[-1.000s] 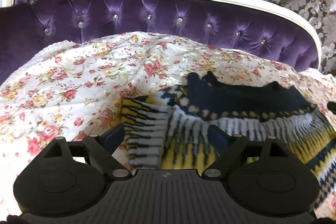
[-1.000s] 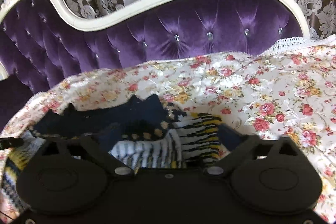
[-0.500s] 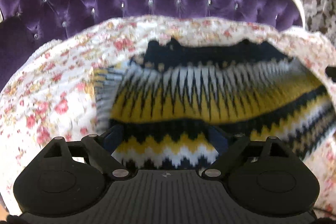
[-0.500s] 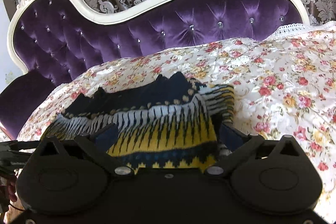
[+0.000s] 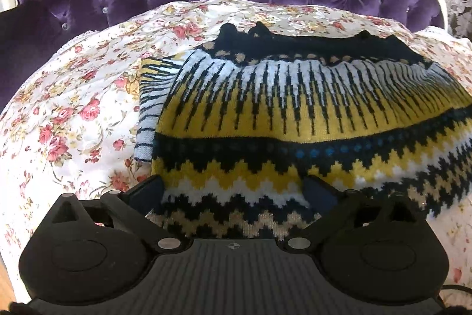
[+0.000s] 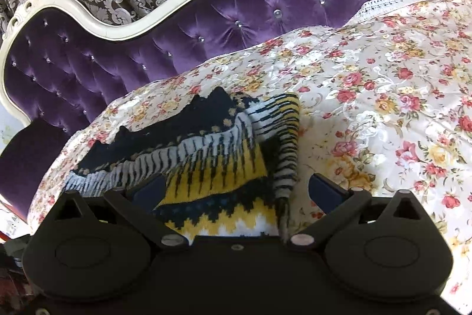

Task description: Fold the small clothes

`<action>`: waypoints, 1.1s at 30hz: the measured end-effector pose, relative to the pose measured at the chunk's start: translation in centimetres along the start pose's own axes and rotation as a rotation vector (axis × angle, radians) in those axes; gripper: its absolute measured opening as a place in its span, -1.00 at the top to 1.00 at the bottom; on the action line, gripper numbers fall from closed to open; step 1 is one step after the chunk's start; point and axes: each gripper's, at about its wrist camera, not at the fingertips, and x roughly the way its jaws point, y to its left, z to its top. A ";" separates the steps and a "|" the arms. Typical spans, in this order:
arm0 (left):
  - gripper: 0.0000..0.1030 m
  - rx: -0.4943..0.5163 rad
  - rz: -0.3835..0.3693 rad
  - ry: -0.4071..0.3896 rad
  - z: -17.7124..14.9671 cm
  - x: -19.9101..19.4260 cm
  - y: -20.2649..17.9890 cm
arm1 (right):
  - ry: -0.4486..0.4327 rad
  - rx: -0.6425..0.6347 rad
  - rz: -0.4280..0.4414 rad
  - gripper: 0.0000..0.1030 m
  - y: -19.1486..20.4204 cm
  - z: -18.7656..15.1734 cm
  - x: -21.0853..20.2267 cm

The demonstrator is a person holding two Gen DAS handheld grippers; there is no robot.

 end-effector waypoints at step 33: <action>-1.00 -0.038 0.032 -0.003 -0.1 -0.2 -0.2 | 0.144 0.502 0.324 -1.00 -6.4 -0.6 3.2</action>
